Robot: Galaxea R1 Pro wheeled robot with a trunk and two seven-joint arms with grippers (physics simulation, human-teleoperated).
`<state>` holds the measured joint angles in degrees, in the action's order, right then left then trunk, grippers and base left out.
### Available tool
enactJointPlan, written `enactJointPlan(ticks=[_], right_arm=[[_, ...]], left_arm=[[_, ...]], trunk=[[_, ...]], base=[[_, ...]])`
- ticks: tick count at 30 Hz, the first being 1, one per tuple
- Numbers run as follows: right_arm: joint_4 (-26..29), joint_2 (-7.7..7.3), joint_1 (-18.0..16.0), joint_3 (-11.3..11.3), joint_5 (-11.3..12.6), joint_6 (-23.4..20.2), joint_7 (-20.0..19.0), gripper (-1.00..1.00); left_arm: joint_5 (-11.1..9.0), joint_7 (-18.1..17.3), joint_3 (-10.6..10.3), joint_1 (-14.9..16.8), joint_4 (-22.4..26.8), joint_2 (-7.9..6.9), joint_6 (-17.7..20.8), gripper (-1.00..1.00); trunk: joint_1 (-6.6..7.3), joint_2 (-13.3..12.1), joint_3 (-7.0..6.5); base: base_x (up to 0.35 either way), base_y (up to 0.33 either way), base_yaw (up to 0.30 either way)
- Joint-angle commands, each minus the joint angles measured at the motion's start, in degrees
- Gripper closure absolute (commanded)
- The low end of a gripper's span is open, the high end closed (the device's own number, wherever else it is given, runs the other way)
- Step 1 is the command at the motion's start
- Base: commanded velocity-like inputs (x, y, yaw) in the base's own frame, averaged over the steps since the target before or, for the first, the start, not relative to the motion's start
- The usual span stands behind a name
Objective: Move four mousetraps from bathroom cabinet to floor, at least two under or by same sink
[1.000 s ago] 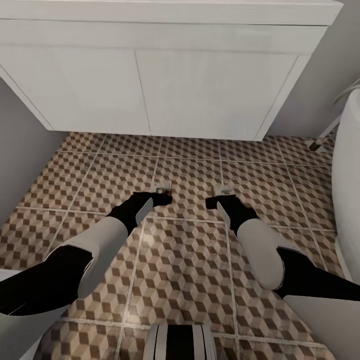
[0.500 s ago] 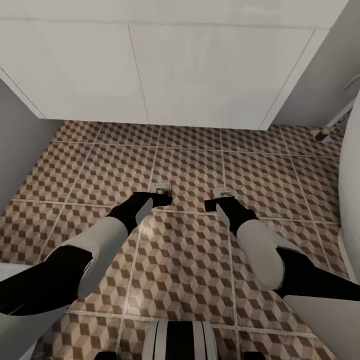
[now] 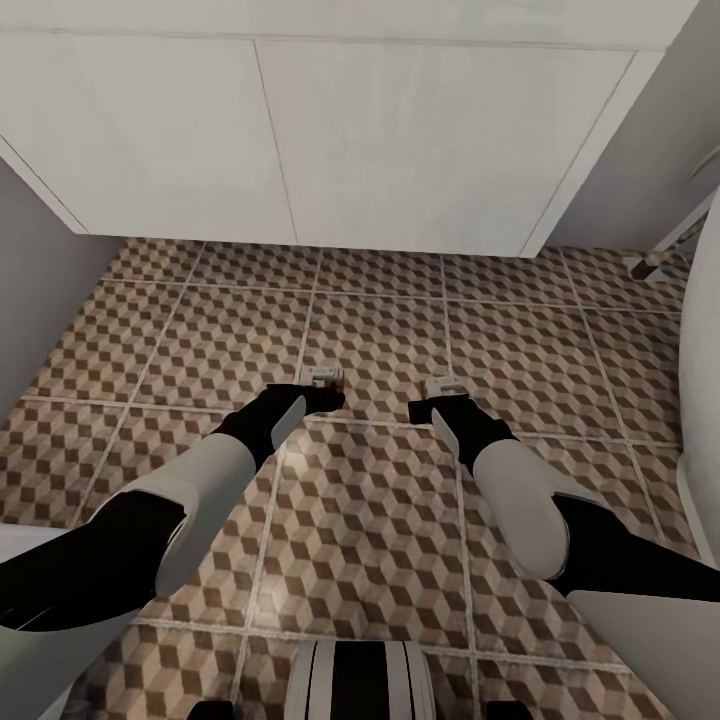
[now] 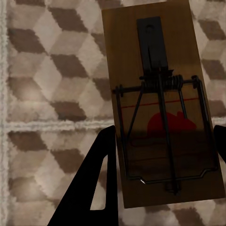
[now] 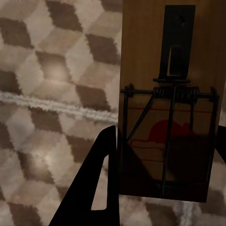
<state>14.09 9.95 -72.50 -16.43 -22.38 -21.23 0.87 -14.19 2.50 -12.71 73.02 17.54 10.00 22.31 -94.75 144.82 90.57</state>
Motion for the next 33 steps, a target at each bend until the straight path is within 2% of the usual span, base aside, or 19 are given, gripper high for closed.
enactJointPlan(ticks=[1, 6, 27, 33], right_arm=[[0.08, 0.04, -0.01, -0.27, -0.21, -0.25, 0.03, 1.0], [0.06, 0.04, -0.01, -0.27, -0.21, -0.23, 0.03, 1.0], [-0.01, 0.04, -0.01, -0.35, -0.21, -0.22, 0.01, 1.0], [-0.03, 0.04, -0.01, -0.35, -0.21, -0.22, 0.03, 1.0]], left_arm=[[-0.4, 0.32, -0.21, 0.02, 0.07, 0.0, 0.23, 1.0], [-0.4, 0.32, -0.19, 0.01, 0.05, 0.0, 0.19, 1.0], [-0.4, 0.32, -0.06, 0.02, 0.05, 0.0, 0.1, 1.0], [-0.4, 0.32, -0.04, 0.05, 0.04, 0.0, 0.1, 1.0]], trunk=[[0.01, 0.01, 0.03], [-0.07, 0.05, 0.7], [-0.07, 0.05, 0.7], [-0.07, 0.05, 0.7]], base=[[0.0, 0.0, 0.0], [0.0, 0.0, 0.0], [0.0, 0.0, 0.0], [0.151, 0.0, 0.0]])
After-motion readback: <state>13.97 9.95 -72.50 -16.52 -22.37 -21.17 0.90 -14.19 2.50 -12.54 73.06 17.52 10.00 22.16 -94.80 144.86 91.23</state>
